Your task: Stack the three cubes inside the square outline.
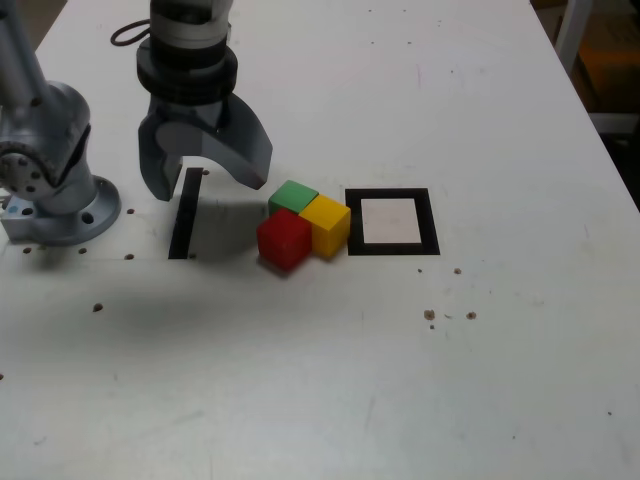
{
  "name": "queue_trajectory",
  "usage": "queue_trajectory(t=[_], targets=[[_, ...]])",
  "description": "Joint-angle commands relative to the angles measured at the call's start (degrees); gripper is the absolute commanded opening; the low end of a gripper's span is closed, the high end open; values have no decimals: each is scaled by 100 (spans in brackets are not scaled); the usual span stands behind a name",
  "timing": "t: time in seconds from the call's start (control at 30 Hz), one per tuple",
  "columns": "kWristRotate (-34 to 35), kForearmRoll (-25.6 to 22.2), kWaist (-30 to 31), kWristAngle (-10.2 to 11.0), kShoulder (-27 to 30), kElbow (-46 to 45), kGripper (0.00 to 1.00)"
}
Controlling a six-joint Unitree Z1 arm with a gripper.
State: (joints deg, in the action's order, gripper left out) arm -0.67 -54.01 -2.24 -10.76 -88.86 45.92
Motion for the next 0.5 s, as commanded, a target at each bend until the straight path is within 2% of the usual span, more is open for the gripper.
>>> queue_trajectory(t=[0.0,0.47], targets=[[-30,-23,-4,4,49,-14,99],[-70,-72,-4,0,132,-12,99]])
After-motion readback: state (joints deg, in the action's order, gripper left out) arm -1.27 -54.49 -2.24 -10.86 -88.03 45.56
